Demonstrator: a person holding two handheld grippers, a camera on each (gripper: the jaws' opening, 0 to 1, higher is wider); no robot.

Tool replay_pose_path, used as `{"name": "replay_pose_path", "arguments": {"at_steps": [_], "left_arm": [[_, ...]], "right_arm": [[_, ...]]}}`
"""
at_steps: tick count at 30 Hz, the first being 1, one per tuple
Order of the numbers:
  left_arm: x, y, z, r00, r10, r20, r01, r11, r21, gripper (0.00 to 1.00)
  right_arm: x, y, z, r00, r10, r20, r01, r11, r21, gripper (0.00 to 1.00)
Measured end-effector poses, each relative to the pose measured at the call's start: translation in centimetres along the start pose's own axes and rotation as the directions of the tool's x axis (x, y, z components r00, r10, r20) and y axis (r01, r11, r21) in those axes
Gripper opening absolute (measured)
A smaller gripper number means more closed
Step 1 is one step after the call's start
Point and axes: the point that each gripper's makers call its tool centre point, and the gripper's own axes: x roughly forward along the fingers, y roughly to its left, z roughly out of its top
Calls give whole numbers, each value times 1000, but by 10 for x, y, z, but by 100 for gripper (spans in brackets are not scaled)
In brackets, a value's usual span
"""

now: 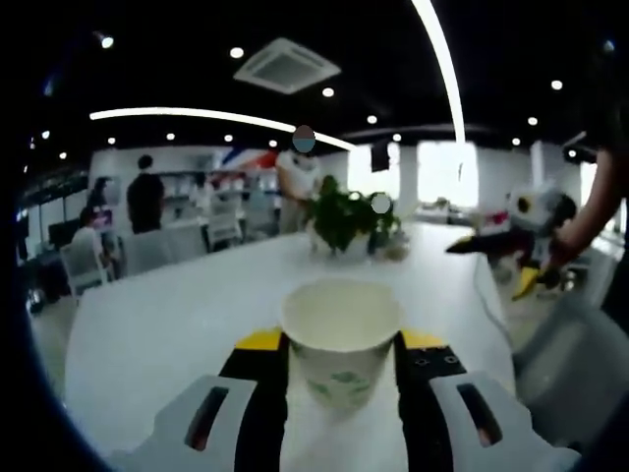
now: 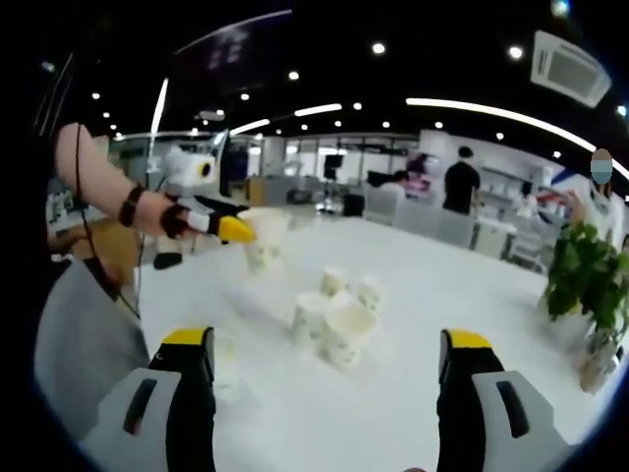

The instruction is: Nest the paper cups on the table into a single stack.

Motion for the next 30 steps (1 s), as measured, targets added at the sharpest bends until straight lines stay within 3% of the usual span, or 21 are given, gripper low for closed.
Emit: {"name": "replay_pose_path", "arguments": {"at_steps": [12,30], "left_arm": [[-5,-17,0,999,-35,3,35,999,-10,41],[-5,-48,17,994,-111,16,111,994,12,40]], "right_arm": [[5,3,-1,1000,9,-1,-9,1000,3,93],[5,5,-6,1000,17,-7,-17,1000,8,93]]}}
